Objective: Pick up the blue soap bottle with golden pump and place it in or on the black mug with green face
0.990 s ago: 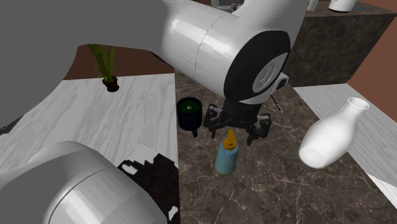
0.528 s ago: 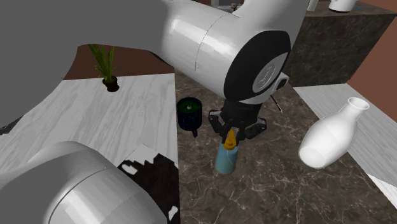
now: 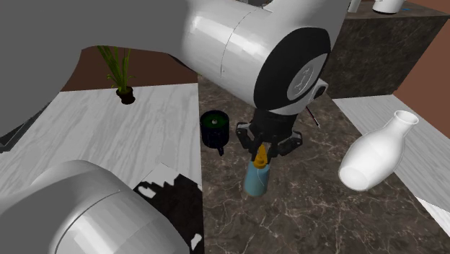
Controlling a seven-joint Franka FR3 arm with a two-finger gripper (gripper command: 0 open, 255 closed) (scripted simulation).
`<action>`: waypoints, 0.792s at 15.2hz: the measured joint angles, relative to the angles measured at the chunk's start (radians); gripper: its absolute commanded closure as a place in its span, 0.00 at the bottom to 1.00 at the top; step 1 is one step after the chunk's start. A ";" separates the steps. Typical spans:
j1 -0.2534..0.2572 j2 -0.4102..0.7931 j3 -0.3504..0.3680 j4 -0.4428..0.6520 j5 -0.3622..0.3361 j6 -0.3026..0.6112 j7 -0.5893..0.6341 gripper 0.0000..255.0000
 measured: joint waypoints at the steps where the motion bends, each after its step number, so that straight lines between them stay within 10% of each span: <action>1: -0.001 -0.007 0.002 0.009 0.001 -0.015 -0.001 1.00; 12: 0.010 -0.045 0.037 0.136 0.030 -0.181 0.005 1.00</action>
